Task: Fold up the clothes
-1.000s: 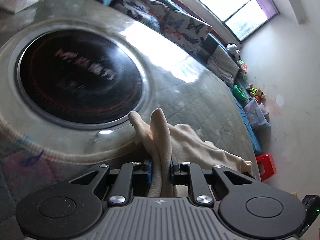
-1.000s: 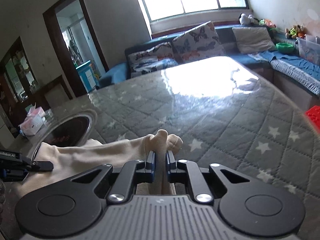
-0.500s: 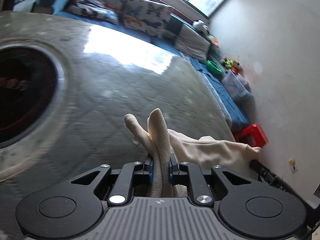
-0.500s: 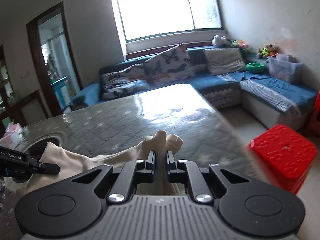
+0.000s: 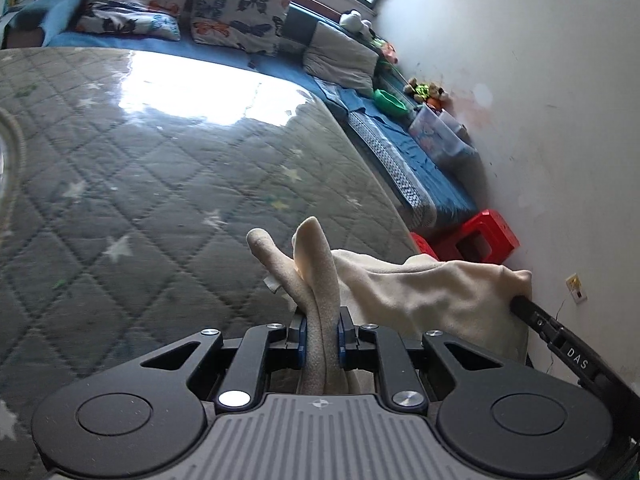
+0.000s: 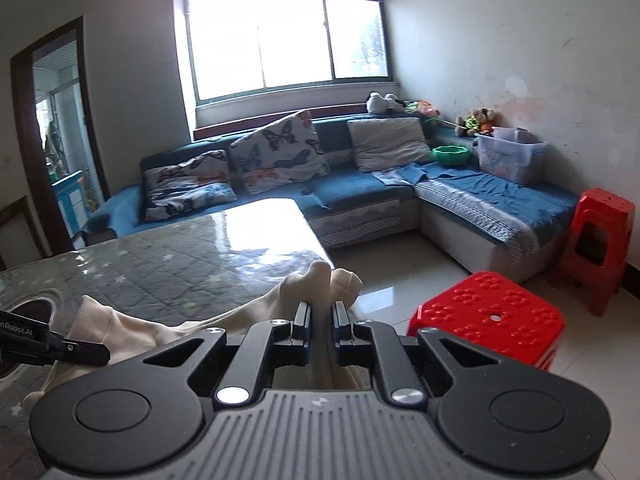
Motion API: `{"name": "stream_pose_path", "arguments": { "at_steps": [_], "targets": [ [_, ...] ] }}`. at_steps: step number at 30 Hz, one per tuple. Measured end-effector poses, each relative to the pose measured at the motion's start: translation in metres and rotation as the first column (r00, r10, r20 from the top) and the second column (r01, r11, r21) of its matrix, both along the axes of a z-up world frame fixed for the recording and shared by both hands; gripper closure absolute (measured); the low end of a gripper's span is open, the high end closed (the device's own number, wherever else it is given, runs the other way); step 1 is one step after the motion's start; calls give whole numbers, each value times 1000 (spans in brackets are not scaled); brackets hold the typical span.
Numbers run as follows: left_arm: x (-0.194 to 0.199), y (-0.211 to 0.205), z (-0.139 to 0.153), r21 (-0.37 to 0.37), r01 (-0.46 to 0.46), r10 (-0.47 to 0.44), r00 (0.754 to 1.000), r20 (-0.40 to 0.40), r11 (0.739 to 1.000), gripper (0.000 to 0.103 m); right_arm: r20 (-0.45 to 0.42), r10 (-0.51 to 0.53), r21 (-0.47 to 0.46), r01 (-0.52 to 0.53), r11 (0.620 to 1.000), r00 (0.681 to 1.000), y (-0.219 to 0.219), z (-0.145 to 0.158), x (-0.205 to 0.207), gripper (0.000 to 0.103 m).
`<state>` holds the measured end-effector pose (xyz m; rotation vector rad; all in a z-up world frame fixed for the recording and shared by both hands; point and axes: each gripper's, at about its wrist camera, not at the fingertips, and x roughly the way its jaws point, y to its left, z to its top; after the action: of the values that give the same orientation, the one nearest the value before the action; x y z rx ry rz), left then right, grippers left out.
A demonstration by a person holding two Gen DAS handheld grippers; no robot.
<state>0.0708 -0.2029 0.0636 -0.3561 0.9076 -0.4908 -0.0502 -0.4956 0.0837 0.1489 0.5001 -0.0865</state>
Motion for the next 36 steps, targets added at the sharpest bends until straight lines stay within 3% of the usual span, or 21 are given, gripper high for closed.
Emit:
{"name": "stream_pose_path", "arguments": {
  "at_steps": [9, 21, 24, 28, 29, 36],
  "targets": [
    [3, -12, -20, 62, 14, -13, 1000, -26, 998, 88, -71, -52, -2, 52, 999, 996, -20, -34, 6, 94],
    [-2, -2, -31, 65, 35, -32, 998, -49, 997, 87, -143, -62, -6, 62, 998, 988, -21, -62, 13, 94],
    [-7, 2, -31, 62, 47, -44, 998, -54, 997, 87, -156, -51, 0, 52, 999, 986, -21, -63, 9, 93],
    [-6, 8, -30, 59, 30, -27, 998, -56, 998, 78, -160, -59, 1, 60, 998, 985, -23, -62, 8, 90],
    [-5, 9, -29, 59, 24, -21, 998, -54, 998, 77, -157, -67, 1, 68, 998, 985, -25, -60, 8, 87],
    [2, 16, -14, 71, -19, 19, 1000, -5, 997, 79, -112, -46, 14, 47, 999, 993, -23, -45, 7, 86]
  ]
}}
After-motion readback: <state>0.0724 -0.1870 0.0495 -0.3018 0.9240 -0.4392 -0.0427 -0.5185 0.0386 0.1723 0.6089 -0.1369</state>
